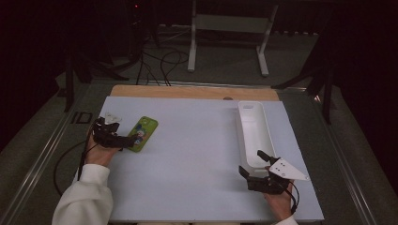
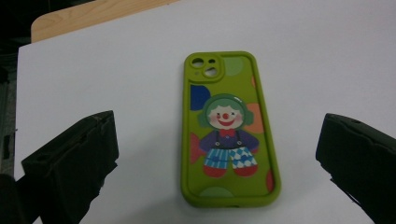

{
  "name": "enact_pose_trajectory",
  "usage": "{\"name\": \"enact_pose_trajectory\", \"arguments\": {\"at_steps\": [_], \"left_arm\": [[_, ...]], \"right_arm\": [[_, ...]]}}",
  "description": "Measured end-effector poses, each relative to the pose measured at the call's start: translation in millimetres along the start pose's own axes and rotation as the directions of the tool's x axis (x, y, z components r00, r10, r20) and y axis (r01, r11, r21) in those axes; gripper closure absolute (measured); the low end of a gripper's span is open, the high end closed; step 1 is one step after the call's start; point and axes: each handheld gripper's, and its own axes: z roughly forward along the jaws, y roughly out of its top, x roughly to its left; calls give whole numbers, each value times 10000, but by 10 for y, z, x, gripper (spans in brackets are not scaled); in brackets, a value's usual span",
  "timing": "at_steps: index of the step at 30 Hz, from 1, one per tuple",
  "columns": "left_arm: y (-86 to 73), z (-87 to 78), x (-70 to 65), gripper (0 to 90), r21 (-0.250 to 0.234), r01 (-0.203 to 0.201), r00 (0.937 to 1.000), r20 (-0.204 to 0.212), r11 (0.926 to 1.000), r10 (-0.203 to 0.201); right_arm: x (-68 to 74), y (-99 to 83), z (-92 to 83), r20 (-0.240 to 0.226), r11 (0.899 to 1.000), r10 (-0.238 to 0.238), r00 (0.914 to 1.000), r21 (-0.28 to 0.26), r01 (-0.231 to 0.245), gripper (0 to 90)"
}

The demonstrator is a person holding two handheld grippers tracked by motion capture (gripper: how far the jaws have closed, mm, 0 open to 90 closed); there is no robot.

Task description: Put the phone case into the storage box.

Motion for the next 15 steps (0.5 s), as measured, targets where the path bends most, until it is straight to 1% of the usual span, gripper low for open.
{"name": "enact_pose_trajectory", "arguments": {"at_steps": [6,11,15], "left_arm": [[-14,98,12,0,234,29,9999,-103,9997,-27],[-18,183,6,0,501,28,10000,-52,9987,-25],[-22,244,11,0,839,57,10000,-57,9965,-52]], "right_arm": [[2,1,-1,-20,10000,-5,10000,-16,5,89],[3,1,-1,-16,10000,1,10000,-15,-1,89],[3,1,-1,-14,10000,18,10000,-9,-18,89]]}}
